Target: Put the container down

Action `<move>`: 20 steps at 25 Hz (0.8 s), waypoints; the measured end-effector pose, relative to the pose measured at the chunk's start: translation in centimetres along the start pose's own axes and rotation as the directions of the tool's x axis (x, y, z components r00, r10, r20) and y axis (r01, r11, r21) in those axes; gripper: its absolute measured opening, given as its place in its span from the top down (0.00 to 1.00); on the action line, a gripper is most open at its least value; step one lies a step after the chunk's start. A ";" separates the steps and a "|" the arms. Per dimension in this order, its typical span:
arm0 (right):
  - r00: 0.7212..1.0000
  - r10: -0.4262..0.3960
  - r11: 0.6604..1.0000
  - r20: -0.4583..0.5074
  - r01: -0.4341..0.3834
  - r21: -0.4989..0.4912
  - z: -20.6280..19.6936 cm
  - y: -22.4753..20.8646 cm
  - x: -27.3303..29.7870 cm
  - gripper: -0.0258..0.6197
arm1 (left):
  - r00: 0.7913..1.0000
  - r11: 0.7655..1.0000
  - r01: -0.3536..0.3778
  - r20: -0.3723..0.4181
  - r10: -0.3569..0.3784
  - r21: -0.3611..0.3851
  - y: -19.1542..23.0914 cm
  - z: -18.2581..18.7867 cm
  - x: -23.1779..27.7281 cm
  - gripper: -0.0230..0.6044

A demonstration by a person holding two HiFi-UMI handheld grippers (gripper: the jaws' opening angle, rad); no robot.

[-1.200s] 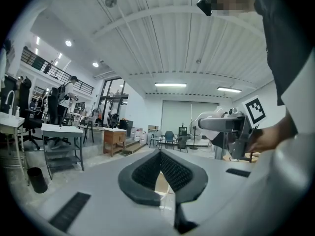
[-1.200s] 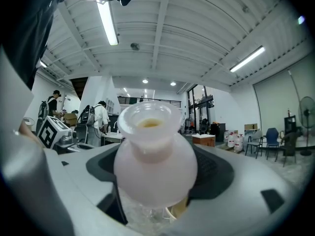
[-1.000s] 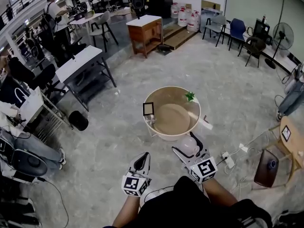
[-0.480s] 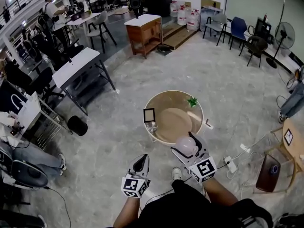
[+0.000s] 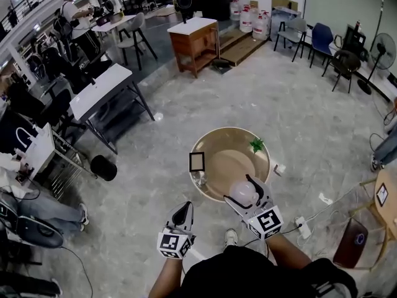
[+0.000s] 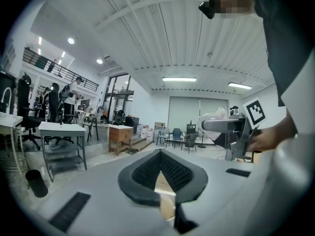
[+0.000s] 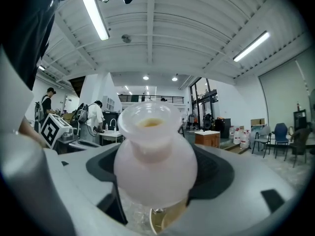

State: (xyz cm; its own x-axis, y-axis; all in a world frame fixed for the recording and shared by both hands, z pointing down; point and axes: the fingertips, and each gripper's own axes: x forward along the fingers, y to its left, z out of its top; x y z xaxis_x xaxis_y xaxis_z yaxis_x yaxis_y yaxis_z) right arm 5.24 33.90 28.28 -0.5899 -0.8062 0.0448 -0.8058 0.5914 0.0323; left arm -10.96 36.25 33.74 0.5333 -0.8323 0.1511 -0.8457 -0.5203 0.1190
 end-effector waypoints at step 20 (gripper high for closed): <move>0.999 0.038 0.999 -0.021 -0.038 0.022 -2.1 -8.8 8.8 0.34 | 1.000 0.999 -0.024 -0.010 0.024 -0.034 4.0 0.5 10.7 0.97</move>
State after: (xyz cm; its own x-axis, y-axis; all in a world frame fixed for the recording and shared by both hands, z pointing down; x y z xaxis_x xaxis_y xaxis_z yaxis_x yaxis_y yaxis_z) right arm 7.25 21.65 30.53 -0.6192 -0.7824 0.0668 -0.7838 0.6210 0.0086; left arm -8.59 25.18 35.36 0.5130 -0.8426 0.1636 -0.8572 -0.4930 0.1489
